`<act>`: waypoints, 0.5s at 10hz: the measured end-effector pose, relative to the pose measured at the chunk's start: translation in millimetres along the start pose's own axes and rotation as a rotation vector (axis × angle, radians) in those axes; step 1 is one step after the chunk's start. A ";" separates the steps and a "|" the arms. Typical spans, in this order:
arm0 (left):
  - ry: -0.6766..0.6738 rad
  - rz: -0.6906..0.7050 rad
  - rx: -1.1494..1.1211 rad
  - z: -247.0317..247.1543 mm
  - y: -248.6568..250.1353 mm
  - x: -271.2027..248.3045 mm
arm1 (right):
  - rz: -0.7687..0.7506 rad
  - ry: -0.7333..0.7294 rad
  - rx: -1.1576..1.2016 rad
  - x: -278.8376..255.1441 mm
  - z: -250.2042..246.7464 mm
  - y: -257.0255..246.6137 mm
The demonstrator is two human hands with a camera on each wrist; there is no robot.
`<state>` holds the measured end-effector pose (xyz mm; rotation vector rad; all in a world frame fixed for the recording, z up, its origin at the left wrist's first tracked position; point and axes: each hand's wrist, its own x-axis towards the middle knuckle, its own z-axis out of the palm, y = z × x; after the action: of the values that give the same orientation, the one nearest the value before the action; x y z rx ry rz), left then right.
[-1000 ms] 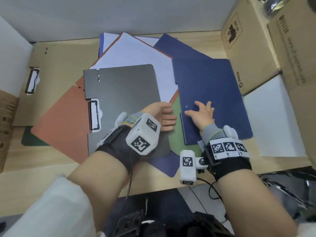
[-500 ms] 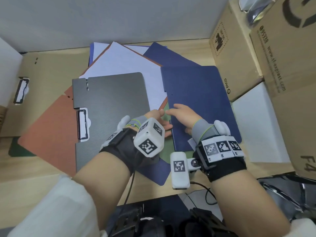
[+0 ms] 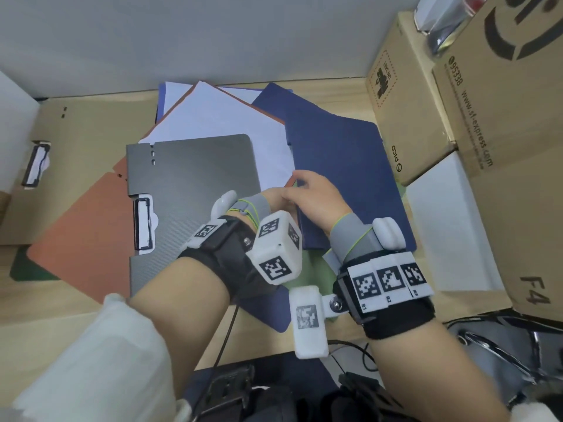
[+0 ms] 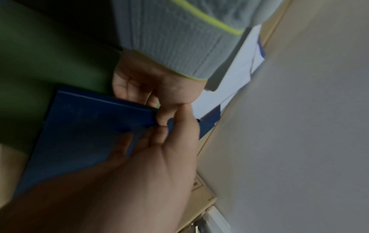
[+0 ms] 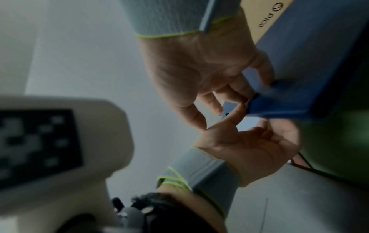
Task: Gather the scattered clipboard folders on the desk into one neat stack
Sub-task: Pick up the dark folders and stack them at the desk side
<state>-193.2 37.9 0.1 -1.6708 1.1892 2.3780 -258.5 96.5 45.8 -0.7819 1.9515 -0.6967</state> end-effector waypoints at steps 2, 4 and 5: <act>0.121 0.283 0.010 -38.3 53.5 -24.7 | -0.262 -0.055 -0.275 -14.8 -11.6 -18.8; 0.134 0.393 -0.226 -77.4 75.5 -58.7 | -0.504 0.406 -0.655 -22.7 -10.8 -51.5; 0.119 0.431 -0.164 -83.3 71.5 -74.8 | -0.604 0.642 -0.533 -16.0 -7.4 -65.4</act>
<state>-122.6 -30.9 89.1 -1.7765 1.5520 2.7169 -242.5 67.7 105.1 -1.6812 2.5479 -0.8570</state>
